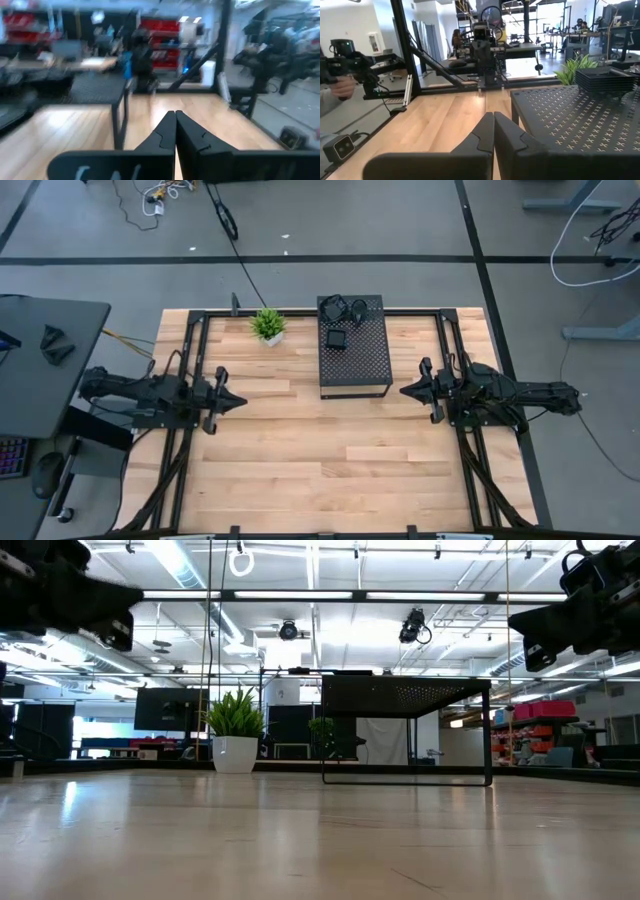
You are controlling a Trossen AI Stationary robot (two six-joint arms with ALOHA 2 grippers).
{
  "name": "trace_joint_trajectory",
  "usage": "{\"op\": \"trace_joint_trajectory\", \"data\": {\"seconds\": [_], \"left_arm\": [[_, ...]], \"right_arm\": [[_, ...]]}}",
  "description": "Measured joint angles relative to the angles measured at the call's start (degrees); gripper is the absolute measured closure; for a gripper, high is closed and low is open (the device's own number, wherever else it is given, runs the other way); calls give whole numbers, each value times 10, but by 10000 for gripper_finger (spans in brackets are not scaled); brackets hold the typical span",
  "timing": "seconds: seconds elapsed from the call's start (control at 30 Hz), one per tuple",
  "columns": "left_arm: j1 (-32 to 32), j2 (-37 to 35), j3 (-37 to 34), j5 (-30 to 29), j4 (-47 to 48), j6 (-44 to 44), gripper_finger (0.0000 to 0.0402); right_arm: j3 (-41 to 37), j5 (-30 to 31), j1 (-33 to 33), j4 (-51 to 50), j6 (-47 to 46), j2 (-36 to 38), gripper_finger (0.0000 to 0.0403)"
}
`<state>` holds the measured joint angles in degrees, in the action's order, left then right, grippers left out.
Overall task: Pick & Place Mini shaped plates
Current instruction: Return to Home Position
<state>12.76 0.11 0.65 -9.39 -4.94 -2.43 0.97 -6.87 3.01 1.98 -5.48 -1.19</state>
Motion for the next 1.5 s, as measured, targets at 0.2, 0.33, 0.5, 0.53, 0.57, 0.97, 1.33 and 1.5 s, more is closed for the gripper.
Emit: {"op": "trace_joint_trajectory", "data": {"seconds": [0.2, 0.33, 0.5, 0.53, 0.57, 0.97, 1.33, 1.5], "left_arm": [[-23, -1, -1, 67, -39, 35, 399], [-54, 0, -1, 73, -37, 62, 397], [-119, 0, -2, 119, -28, 50, 399], [-130, 0, -2, 131, -24, 44, 398], [-138, 0, -2, 142, -20, 39, 396], [-155, 3, -2, 65, 26, 2, 387], [-155, 3, -2, 54, 19, -33, 377], [-155, 3, -2, 54, 16, -34, 376]], "right_arm": [[0, 0, 0, 0, 0, 0, 395], [0, 0, 0, 1, 0, 0, 395], [0, 0, 0, 2, 0, 0, 395], [0, 0, 0, 2, 0, 0, 395], [0, 0, 0, 2, 0, 0, 395], [0, 0, 0, 2, 0, 0, 395], [0, 0, 0, 2, 0, 0, 395], [0, 1, -9, -1, 0, 4, 395]]}}
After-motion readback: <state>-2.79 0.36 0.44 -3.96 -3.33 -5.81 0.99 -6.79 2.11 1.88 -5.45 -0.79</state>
